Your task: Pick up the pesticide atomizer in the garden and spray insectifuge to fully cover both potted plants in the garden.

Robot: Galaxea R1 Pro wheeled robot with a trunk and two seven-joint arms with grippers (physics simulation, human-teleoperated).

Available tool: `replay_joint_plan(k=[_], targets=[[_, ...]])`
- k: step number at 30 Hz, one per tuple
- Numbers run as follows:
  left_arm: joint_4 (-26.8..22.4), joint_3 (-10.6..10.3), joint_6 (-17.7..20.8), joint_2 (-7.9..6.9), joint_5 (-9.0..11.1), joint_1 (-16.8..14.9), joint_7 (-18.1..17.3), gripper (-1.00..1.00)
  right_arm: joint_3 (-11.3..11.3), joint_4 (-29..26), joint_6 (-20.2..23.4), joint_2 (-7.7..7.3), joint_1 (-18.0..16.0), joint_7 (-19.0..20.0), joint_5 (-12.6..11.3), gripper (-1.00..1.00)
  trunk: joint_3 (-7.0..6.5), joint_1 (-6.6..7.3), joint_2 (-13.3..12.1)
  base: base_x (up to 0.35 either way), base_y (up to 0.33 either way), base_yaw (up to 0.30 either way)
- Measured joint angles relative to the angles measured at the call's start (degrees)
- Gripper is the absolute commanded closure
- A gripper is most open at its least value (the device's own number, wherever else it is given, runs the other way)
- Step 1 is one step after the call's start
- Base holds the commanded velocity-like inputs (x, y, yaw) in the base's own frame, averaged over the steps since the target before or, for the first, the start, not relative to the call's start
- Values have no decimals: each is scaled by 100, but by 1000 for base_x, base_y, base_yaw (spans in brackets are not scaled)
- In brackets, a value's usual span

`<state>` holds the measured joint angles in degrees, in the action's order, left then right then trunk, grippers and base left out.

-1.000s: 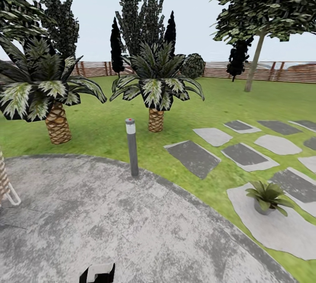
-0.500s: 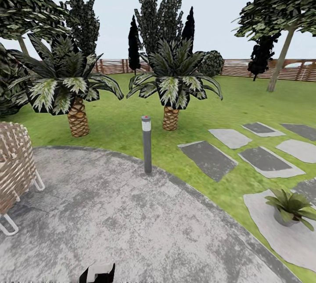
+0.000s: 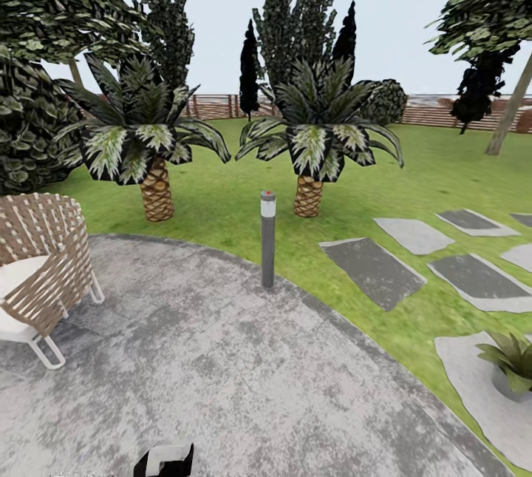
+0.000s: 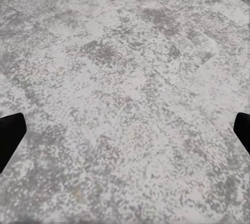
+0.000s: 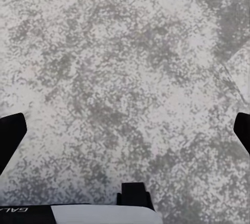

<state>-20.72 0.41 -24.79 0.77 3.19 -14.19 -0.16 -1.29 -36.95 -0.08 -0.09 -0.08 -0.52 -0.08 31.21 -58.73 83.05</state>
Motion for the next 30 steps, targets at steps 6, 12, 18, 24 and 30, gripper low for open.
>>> replay_joint_plan(k=[6, 12, 18, 24, 30], targets=[[0, 0, 0, 0, 0, 0, -1, -100, 0, 7, 0, 0, 0, 9, 0, -100, 37, 0, 0, 0, 0, 231], [0, 0, 0, 0, 0, 0, 1, -100, 7, 7, 0, 0, 0, 22, 0, -100, 66, 0, 0, 0, 0, 247], [0, 0, 0, 0, 0, 0, 0, -100, 31, 9, -7, 0, 0, 45, 2, -100, 71, 0, 0, 0, 0, 275], [2, 0, 0, 0, 0, -1, -2, -100, 39, 7, -5, 0, 0, 61, -14, -100, 72, 0, 0, 0, 0, 157], [0, 0, 0, 0, 0, 0, 2, -100, 37, 5, -8, 0, 0, 49, -20, -100, 72, 0, 0, 0, 0, 177]])
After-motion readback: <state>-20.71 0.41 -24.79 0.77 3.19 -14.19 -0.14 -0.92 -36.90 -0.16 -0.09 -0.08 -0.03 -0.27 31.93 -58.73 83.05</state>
